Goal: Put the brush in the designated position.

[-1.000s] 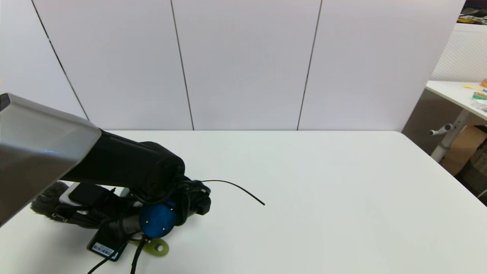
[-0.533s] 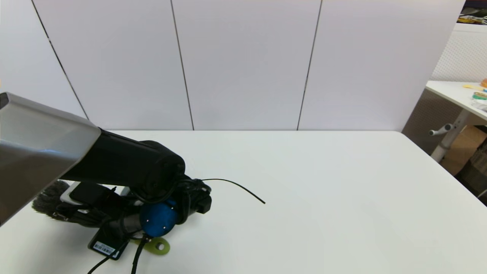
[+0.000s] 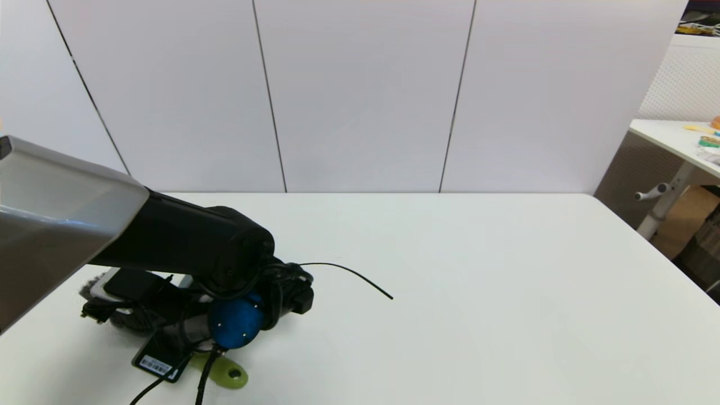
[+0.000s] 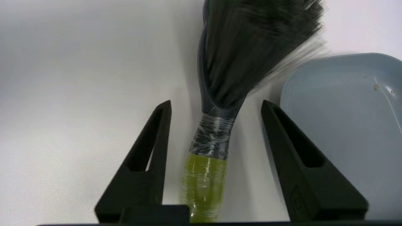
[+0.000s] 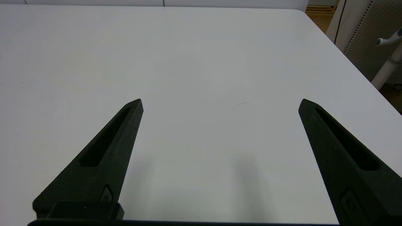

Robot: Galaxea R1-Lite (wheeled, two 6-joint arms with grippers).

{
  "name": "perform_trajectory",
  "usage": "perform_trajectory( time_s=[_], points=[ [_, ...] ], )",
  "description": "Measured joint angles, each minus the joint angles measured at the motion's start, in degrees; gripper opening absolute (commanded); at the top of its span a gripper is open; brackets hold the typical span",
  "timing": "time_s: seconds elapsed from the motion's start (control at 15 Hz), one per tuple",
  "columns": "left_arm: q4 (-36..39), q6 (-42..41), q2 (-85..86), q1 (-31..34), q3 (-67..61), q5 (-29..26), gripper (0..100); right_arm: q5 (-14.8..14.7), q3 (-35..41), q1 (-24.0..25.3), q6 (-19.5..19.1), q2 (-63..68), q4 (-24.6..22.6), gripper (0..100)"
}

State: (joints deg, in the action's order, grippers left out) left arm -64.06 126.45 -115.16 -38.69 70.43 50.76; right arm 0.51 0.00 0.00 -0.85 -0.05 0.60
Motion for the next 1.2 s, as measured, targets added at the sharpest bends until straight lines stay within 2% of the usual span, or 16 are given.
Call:
perform_trajectory(
  time_s=[0.4, 0.67, 0.87, 1.2],
  points=[
    [-0.5, -0.5, 1.5, -3.1, 3.4, 0.0, 100, 0.0, 0.0, 0.0, 0.0, 0.0, 0.0, 100],
    [-1.0, -5.0, 3.4, -4.4, 8.6, 0.0, 100, 0.0, 0.0, 0.0, 0.0, 0.0, 0.0, 100],
    [-1.0, -10.9, 5.4, -6.0, 11.7, 0.1, 100, 0.0, 0.0, 0.0, 0.0, 0.0, 0.0, 100],
    [-1.0, -26.1, 7.8, -6.7, 17.2, 0.4, 100, 0.0, 0.0, 0.0, 0.0, 0.0, 0.0, 100]
  ],
)
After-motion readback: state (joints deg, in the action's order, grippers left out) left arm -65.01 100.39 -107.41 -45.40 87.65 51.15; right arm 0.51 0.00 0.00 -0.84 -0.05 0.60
